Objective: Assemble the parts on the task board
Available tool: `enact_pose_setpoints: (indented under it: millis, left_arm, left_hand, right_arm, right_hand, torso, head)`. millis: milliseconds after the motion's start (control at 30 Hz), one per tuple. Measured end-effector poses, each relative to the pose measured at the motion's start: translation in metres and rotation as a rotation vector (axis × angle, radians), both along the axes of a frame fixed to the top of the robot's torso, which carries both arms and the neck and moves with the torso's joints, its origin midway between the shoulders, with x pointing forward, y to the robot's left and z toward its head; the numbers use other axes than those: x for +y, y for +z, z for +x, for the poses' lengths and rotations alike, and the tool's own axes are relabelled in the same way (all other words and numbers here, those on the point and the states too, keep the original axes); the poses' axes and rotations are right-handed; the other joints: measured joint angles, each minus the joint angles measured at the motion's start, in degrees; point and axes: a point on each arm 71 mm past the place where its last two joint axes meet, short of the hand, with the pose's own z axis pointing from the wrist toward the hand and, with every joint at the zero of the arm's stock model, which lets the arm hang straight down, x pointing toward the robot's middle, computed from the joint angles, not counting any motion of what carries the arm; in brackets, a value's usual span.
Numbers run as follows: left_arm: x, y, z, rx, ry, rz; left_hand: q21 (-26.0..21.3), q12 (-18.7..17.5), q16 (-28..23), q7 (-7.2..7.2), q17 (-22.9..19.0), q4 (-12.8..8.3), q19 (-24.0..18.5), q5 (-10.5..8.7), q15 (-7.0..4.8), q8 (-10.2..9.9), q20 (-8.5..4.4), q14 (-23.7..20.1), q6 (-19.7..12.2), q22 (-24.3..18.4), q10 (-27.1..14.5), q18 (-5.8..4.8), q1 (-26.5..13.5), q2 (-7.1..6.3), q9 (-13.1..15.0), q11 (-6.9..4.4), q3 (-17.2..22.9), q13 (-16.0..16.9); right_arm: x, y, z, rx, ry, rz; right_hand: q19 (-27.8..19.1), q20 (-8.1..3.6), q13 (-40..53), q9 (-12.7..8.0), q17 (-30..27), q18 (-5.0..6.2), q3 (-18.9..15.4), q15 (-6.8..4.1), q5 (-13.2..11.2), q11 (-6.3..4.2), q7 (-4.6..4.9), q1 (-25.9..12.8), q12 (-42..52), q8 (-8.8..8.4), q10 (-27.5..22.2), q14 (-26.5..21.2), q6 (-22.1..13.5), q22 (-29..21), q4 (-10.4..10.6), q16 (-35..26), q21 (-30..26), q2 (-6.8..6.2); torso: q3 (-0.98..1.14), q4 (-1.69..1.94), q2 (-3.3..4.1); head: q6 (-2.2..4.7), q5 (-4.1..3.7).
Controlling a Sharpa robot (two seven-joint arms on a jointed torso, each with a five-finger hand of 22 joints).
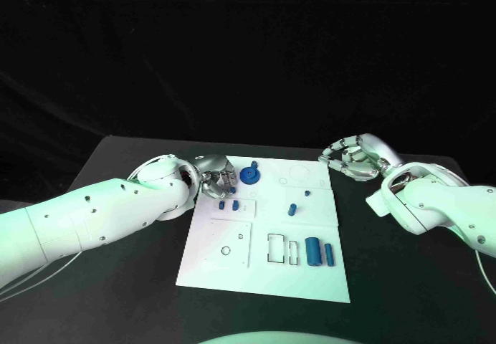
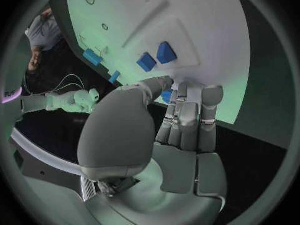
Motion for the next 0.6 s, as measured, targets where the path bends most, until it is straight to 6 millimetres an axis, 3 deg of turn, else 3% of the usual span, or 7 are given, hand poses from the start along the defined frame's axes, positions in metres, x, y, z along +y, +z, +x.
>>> enact_pose_setpoints:
  millis: [200,300,333,367,433,467,600]
  left_arm:
    - [0.002,0.0,-0.001,-0.002,0.006,0.0]
    - [0.004,-0.001,-0.001,-0.001,0.009,0.001]
    - [0.005,-0.001,-0.002,0.0,0.011,0.001]
    - [0.006,-0.002,-0.002,0.001,0.013,0.001]
    - [0.01,-0.003,-0.002,0.009,0.023,-0.007]
    - [0.013,-0.003,-0.002,0.016,0.03,-0.015]
    - [0.024,-0.004,-0.002,0.057,0.07,-0.076]
  left_hand:
    - [-0.31,-0.21,-0.23,0.05,-0.65,0.0,-0.37,0.0,0.22,0.0,-0.04,-0.23,-0.05,-0.59,-0.03,0.0,-0.02,0.02,-0.07,0.03,0.0,-0.04]
    - [-0.77,-0.41,-0.53,0.2,-1.26,-0.15,-0.9,0.0,0.09,0.0,0.03,-0.52,-0.2,-1.22,-0.25,0.0,-0.02,0.02,-0.14,0.25,-0.15,-0.06]
    - [-0.95,-0.4,-0.66,0.2,-1.64,-0.16,-1.1,0.0,0.31,0.0,0.07,-0.75,-0.21,-1.56,-0.25,0.0,-0.02,0.02,-0.14,0.25,-0.15,-0.05]
    - [-1.42,-0.69,-1.0,0.2,-2.47,-0.14,-1.63,0.0,0.37,0.0,0.09,-1.28,-0.2,-2.18,-0.49,0.0,-0.02,0.02,-0.16,0.44,-0.17,-0.05]
    - [-2.34,-1.03,-1.57,0.2,-4.13,0.02,-2.47,0.0,0.5,0.0,0.21,-2.17,-0.21,-3.52,-0.96,0.0,-0.02,0.02,-0.2,0.53,-0.33,-0.1]
    - [-2.95,-1.05,-2.01,0.26,-5.37,0.02,-3.16,0.0,0.59,0.0,0.26,-2.75,-0.15,-4.42,-1.02,0.0,-0.02,0.02,-0.2,0.58,-0.33,-0.12]
    - [-4.13,-1.06,-2.73,0.63,-7.98,0.3,-4.18,0.0,0.7,0.0,0.24,-3.8,0.23,-6.29,-1.27,0.0,-0.2,-0.15,-0.25,0.84,-0.61,-0.12]
  right_arm:
    - [-0.001,0.0,0.0,0.002,-0.003,-0.001]
    - [-0.002,-0.001,0.001,0.006,-0.004,-0.004]
    - [-0.002,-0.001,0.001,0.007,-0.005,-0.005]
    - [-0.003,-0.001,0.001,0.009,-0.005,-0.007]
    - [-0.003,-0.002,0.001,0.016,-0.003,-0.012]
    - [-0.004,-0.003,0.002,0.02,-0.001,-0.015]
    - [-0.004,-0.005,0.002,0.032,0.011,-0.031]
  right_hand:
    - [0.0,0.0,-0.65,0.0,0.0,0.0,-0.14,0.0,0.0,0.08,0.0,0.01,-0.52,0.0,-0.78,0.0,0.0,-0.14,-0.14,-0.13,-0.45,0.01]
    - [-1.4,0.08,-6.84,-0.09,-1.45,0.9,-0.38,-0.14,0.0,0.1,-0.01,1.07,-6.16,0.28,-5.92,0.14,-0.01,-1.59,-0.38,-1.38,-2.69,0.83]
    - [-2.45,0.03,-12.13,-0.09,-3.07,1.17,-0.44,-0.22,-0.23,0.09,-0.01,2.36,-11.04,0.33,-9.84,0.22,-0.02,-2.85,-0.48,-2.45,-4.5,0.94]
    - [-3.22,-0.09,-16.61,-0.14,-4.5,1.81,-0.26,-0.22,-0.8,0.01,-0.11,3.73,-15.44,0.61,-12.68,0.22,-0.12,-3.93,-0.81,-3.42,-6.12,1.03]
    - [-4.63,-0.13,-21.08,-0.18,-7.67,2.02,0.66,-0.58,-2.21,-0.06,-0.2,6.16,-20.68,0.76,-14.62,-0.14,-0.42,-5.91,-1.73,-5.57,-9.07,1.0]
    - [-5.29,-0.15,-24.34,-0.36,-9.7,2.67,1.43,-0.73,-3.19,-0.02,-0.2,7.71,-24.71,0.85,-14.85,-0.34,-0.41,-7.01,-2.45,-7.1,-10.77,0.61]
    - [-5.38,-0.25,-33.92,-1.11,-11.39,2.69,5.13,-0.63,-5.03,0.52,-0.32,10.6,-36.13,0.82,-16.17,-0.44,1.25,-7.73,-3.75,-8.65,-12.09,-1.11]
  torso:
    - [-0.04,0.02,-0.01]
    - [-0.04,0.03,-0.01]
    - [-0.05,0.03,-0.02]
    - [-0.06,0.03,-0.02]
    - [-0.07,0.01,-0.03]
    - [-0.07,-0.01,-0.03]
    - [-0.06,-0.03,-0.09]
  head:
    - [0.0,0.0]
    - [0.06,0.0]
    - [0.08,-0.03]
    - [0.1,-0.04]
    - [0.13,-0.12]
    - [0.14,-0.16]
    - [0.19,-0.43]
